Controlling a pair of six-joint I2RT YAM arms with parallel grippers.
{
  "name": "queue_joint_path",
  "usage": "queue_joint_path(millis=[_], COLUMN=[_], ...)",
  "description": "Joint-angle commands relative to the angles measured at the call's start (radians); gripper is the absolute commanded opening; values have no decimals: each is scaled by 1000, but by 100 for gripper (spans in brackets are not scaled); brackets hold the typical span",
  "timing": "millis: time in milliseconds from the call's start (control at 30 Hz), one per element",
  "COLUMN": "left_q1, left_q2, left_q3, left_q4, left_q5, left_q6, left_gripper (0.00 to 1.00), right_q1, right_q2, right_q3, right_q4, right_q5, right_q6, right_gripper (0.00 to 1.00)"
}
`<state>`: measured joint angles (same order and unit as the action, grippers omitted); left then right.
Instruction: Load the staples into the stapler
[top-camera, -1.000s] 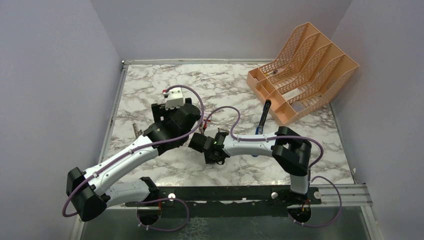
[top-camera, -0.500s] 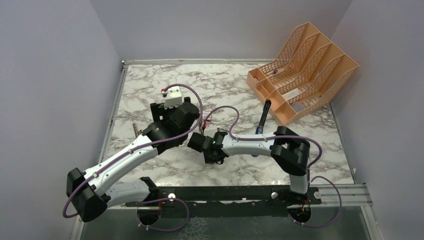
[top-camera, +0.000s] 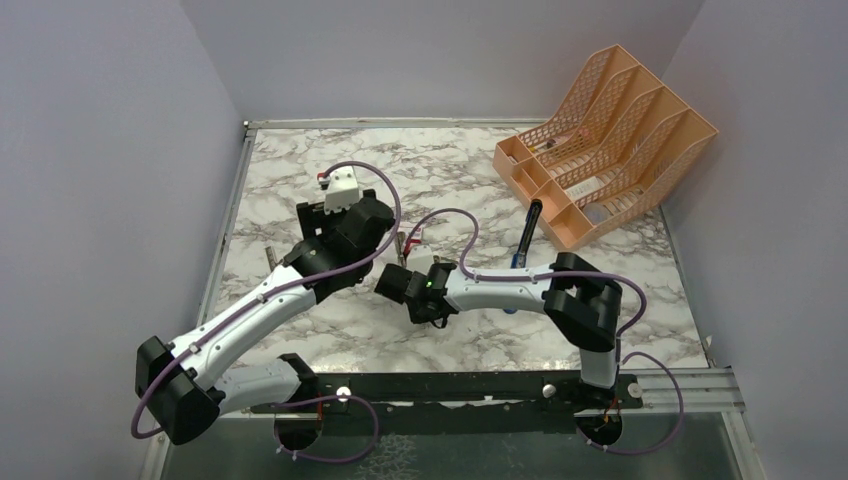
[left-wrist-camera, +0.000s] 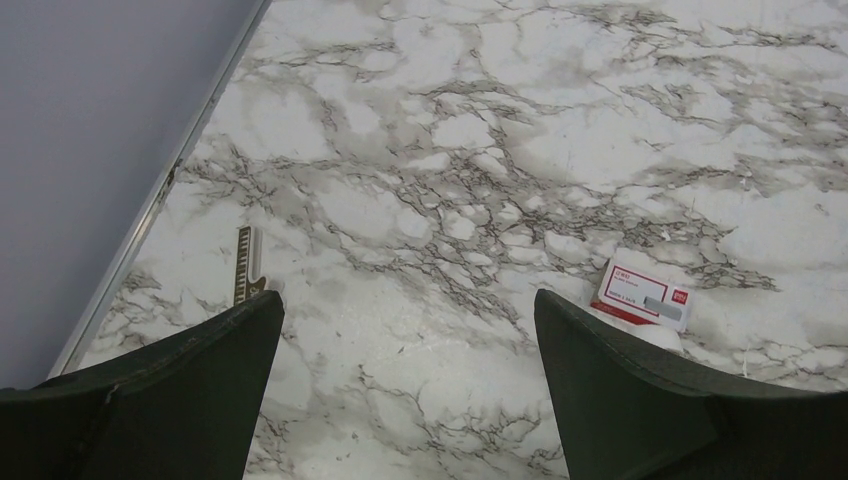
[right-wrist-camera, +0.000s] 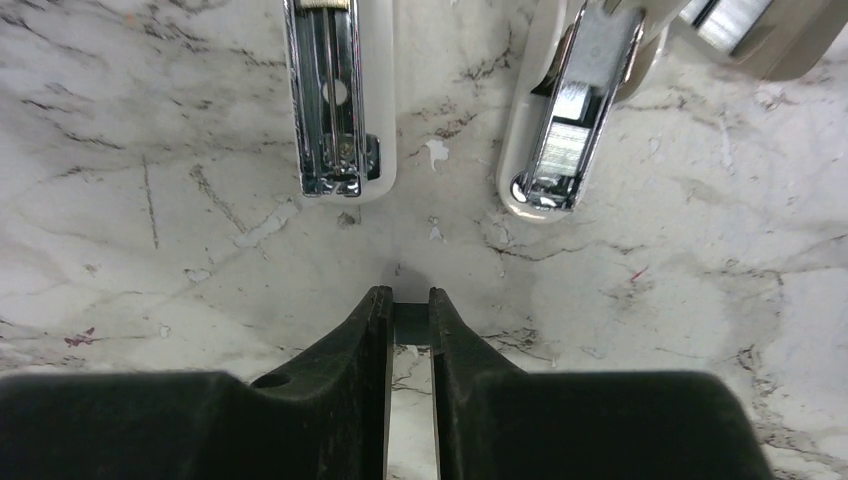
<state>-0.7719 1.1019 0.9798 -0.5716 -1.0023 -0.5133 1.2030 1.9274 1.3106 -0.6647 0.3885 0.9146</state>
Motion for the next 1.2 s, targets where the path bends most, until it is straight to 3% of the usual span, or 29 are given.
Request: queue_joint_path(millis=[0, 400, 633, 1167], left_q1=[63, 257, 339, 376], left_q2=[15, 25, -26, -22], left_q3=[40, 13, -77, -113], left_q4=[0, 7, 42, 33], left_q5=[89, 341, 533, 528], left_q6=[0, -13, 19, -5], left_gripper=[96, 95, 95, 92], right_q1=[-25, -109, -120, -120], right_q2=[-80, -101, -110, -65], right_q3=[5, 18, -45, -53], right_q4=[69, 308, 450, 418], right_q5=[88, 69, 12, -6], right_q6=[-81, -283, -364, -325], right_gripper=[22, 22, 22, 22])
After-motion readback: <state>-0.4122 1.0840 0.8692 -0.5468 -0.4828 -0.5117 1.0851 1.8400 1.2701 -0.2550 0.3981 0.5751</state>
